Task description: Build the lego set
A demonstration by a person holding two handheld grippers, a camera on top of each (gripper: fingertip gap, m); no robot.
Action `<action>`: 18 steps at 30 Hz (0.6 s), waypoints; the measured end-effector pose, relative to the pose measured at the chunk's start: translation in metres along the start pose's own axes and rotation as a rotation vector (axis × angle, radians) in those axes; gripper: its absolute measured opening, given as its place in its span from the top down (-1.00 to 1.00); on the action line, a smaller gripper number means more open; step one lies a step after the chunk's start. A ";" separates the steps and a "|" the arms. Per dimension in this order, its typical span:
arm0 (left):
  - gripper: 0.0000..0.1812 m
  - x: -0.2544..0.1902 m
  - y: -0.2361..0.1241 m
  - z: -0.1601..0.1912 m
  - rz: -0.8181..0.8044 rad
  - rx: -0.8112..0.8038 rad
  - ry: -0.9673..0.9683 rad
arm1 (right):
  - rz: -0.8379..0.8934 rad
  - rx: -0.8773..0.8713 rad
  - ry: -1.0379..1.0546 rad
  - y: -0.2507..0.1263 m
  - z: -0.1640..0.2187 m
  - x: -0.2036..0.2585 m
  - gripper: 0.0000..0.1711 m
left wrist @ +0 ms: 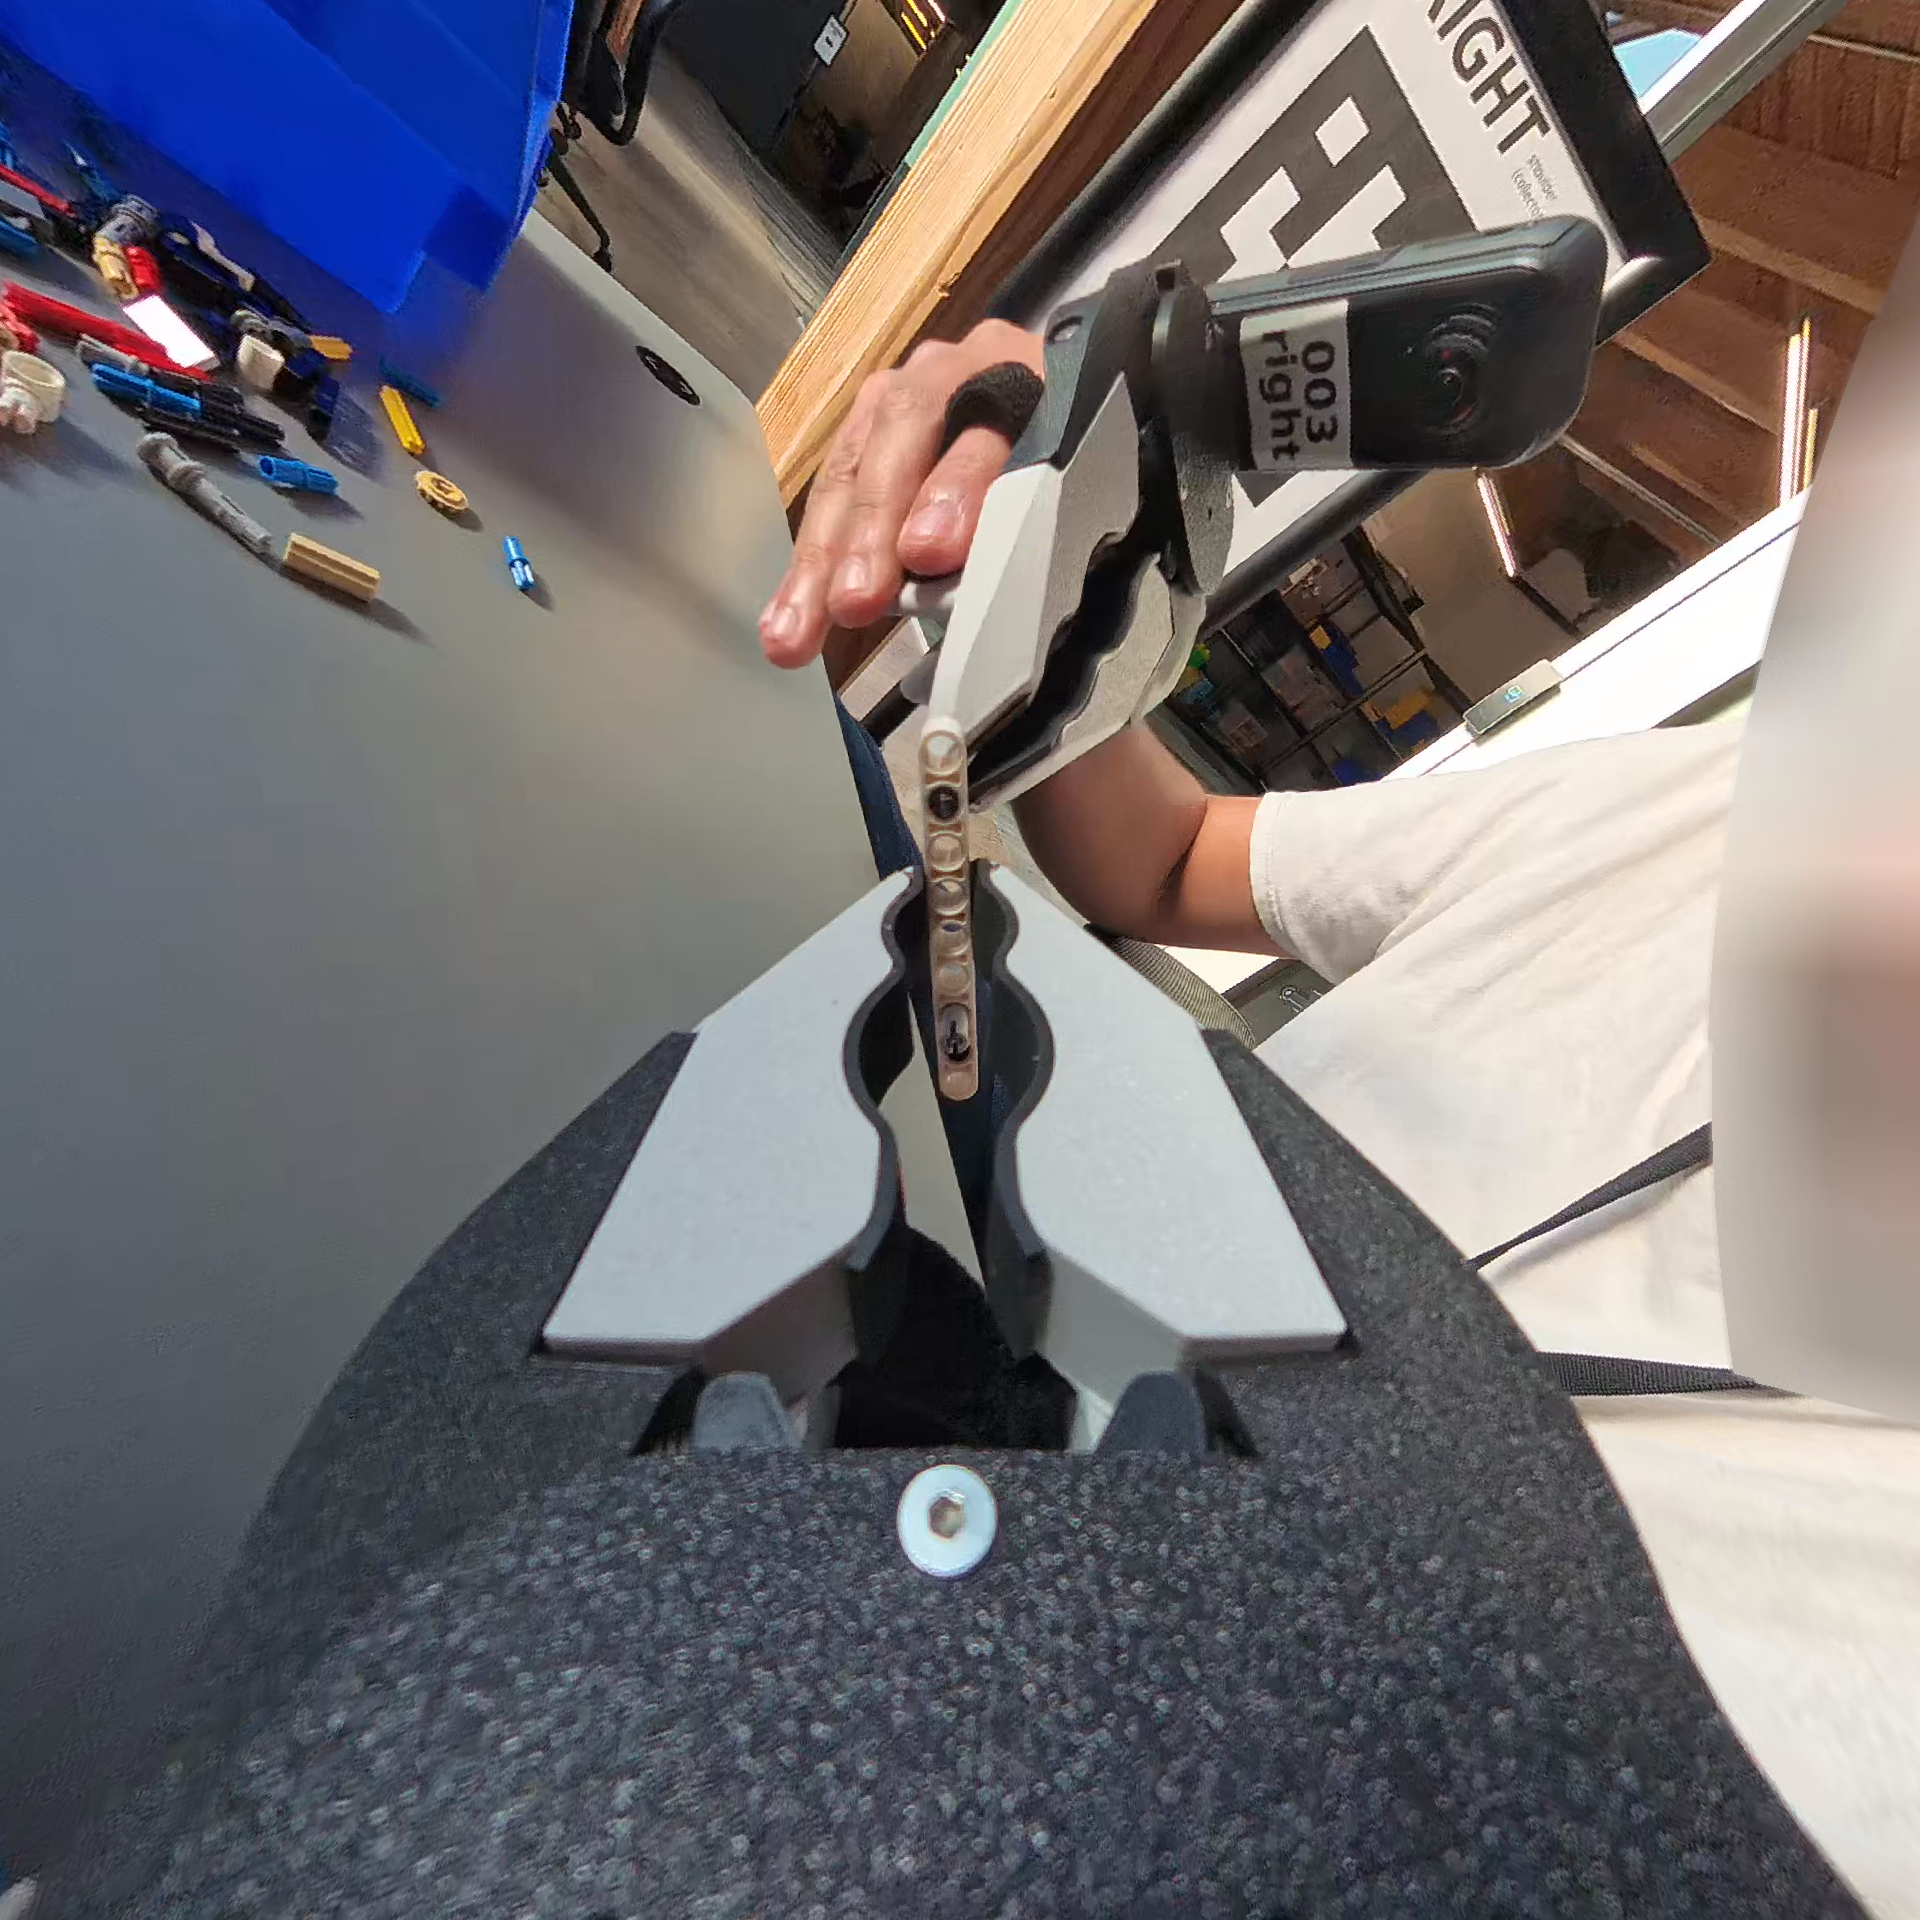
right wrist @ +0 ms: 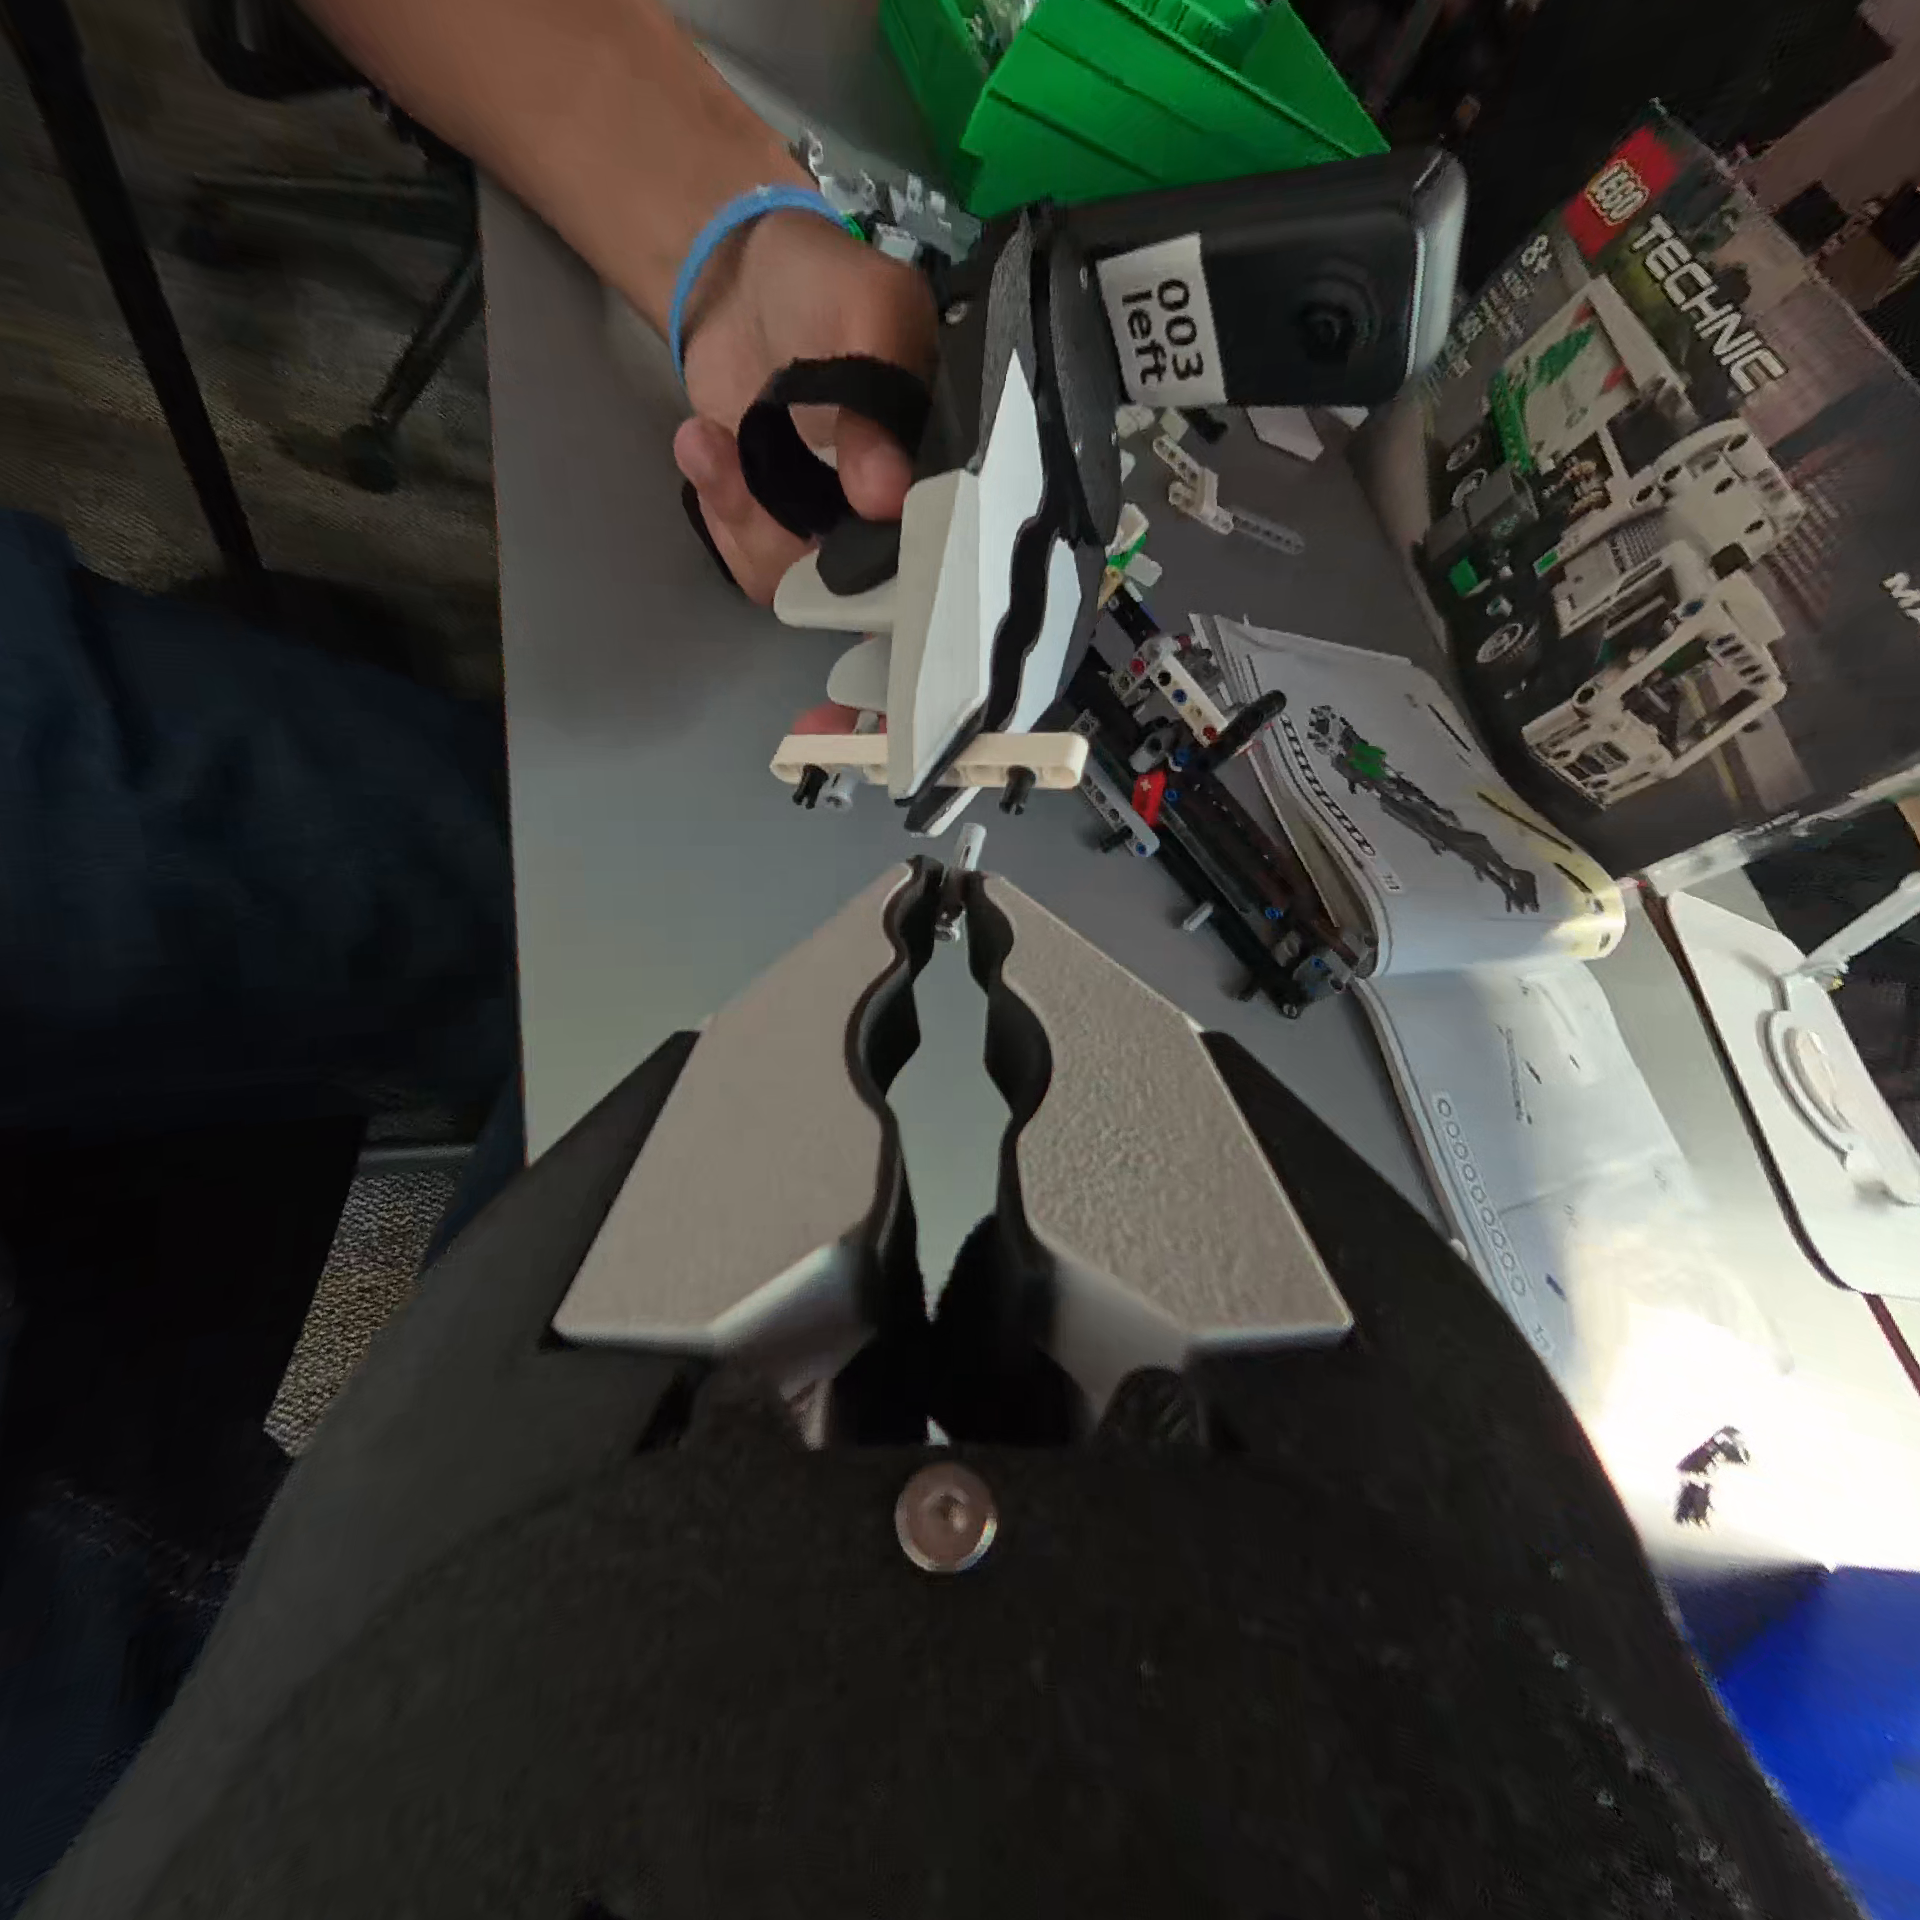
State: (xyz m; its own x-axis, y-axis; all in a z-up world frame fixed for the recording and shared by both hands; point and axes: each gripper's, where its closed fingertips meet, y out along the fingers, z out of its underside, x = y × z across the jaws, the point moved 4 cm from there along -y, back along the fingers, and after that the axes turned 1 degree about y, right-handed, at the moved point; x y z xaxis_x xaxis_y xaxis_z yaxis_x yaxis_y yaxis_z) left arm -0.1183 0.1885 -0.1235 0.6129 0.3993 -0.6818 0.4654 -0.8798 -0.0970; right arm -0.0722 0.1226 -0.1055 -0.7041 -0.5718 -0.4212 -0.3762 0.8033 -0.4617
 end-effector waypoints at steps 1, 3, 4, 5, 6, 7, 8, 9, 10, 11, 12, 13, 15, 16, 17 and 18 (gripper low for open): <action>0.95 0.001 0.000 0.000 0.000 -0.004 -0.006 | -0.028 -0.009 0.008 0.001 -0.001 -0.003 0.95; 0.95 0.001 -0.001 -0.001 0.005 -0.009 -0.013 | -0.004 0.005 -0.043 0.006 0.000 -0.010 0.95; 0.95 0.001 -0.001 -0.001 0.008 -0.012 -0.019 | -0.020 0.010 -0.039 0.008 0.000 -0.009 0.95; 0.95 0.001 -0.001 -0.001 0.008 -0.008 -0.022 | -0.015 0.010 -0.036 0.009 0.000 -0.009 0.95; 0.95 0.001 0.000 0.000 0.009 -0.004 -0.019 | -0.007 -0.006 -0.049 0.009 -0.001 -0.009 0.96; 0.95 0.001 0.001 0.000 0.005 0.001 -0.017 | -0.010 -0.010 -0.048 0.009 -0.001 -0.007 0.95; 0.95 0.002 0.001 0.000 -0.003 0.001 -0.015 | -0.018 -0.009 -0.042 0.010 -0.002 -0.005 0.96; 0.95 0.002 0.001 0.001 -0.003 0.002 -0.014 | -0.022 -0.006 -0.037 0.010 -0.002 -0.004 0.96; 0.95 0.001 0.002 0.001 0.002 0.004 -0.016 | -0.034 -0.005 -0.029 0.010 -0.002 -0.002 0.95; 0.95 0.001 0.002 0.001 0.001 0.004 -0.018 | -0.038 -0.001 -0.012 0.010 -0.001 -0.001 0.95; 0.95 0.002 0.002 0.001 -0.002 0.005 -0.016 | -0.038 -0.007 0.000 0.010 0.000 -0.001 0.95; 0.95 0.001 0.002 0.002 0.000 0.012 -0.012 | -0.042 -0.015 0.009 0.010 0.000 0.000 0.95; 0.95 0.001 0.004 0.004 -0.009 0.025 0.003 | -0.056 -0.035 0.037 0.011 -0.001 0.001 0.95; 0.95 0.000 0.004 0.004 -0.007 0.026 0.011 | -0.065 -0.046 0.052 0.010 -0.001 0.001 0.95; 0.95 0.000 0.005 0.004 -0.005 0.035 0.015 | -0.070 -0.058 0.064 0.009 -0.002 0.001 0.95; 0.95 -0.001 0.005 0.005 -0.005 0.042 0.021 | -0.078 -0.071 0.080 0.009 -0.002 0.001 0.95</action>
State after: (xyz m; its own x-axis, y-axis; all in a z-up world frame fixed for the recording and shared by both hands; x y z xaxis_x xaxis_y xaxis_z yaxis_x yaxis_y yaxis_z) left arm -0.1195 0.1824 -0.1273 0.6237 0.4090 -0.6661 0.4419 -0.8874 -0.1311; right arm -0.0771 0.1295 -0.1081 -0.7160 -0.6198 -0.3211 -0.4710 0.7685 -0.4331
